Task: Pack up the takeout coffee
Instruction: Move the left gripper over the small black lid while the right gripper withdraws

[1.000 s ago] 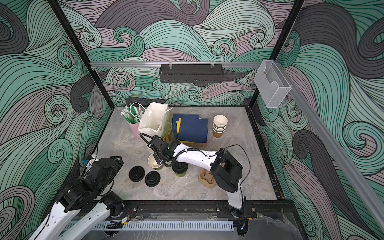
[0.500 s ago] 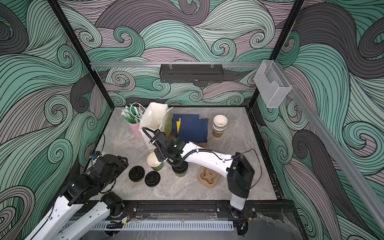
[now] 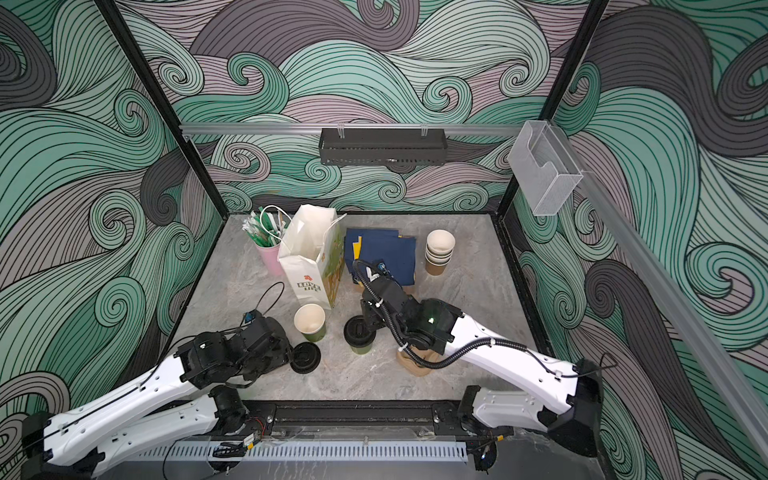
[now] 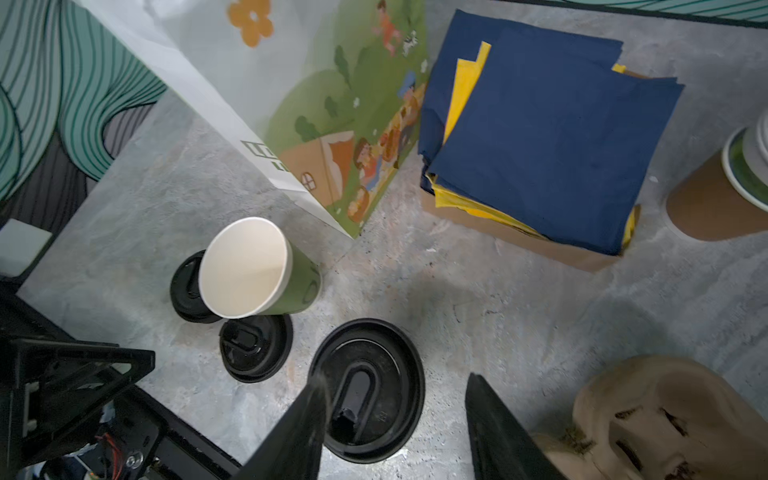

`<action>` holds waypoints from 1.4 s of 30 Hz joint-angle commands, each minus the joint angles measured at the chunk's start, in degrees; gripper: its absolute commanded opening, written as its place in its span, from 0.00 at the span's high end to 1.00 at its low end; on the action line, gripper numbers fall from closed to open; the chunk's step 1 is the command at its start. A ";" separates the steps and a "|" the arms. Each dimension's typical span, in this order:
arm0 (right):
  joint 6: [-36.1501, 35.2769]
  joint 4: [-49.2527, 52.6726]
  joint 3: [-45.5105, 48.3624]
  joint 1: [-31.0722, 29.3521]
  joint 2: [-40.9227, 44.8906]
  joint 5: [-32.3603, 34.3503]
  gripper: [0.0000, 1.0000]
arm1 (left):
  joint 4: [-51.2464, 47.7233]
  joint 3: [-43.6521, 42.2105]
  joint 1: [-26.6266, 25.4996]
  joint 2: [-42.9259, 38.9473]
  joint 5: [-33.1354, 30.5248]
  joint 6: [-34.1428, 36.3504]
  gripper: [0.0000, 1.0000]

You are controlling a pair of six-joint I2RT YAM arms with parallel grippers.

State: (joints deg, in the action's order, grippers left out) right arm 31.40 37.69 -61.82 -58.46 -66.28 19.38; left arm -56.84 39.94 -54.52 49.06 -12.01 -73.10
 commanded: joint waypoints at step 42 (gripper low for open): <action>3.36 6.73 1.66 2.33 8.18 4.38 0.45 | 14.20 -18.85 -6.39 1.07 -13.15 -4.50 0.19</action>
State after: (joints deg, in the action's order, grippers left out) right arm 33.50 43.59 -60.53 -56.34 -59.05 22.50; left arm -33.47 20.84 -60.58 52.38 -21.06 -71.35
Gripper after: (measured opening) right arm 0.553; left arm 0.822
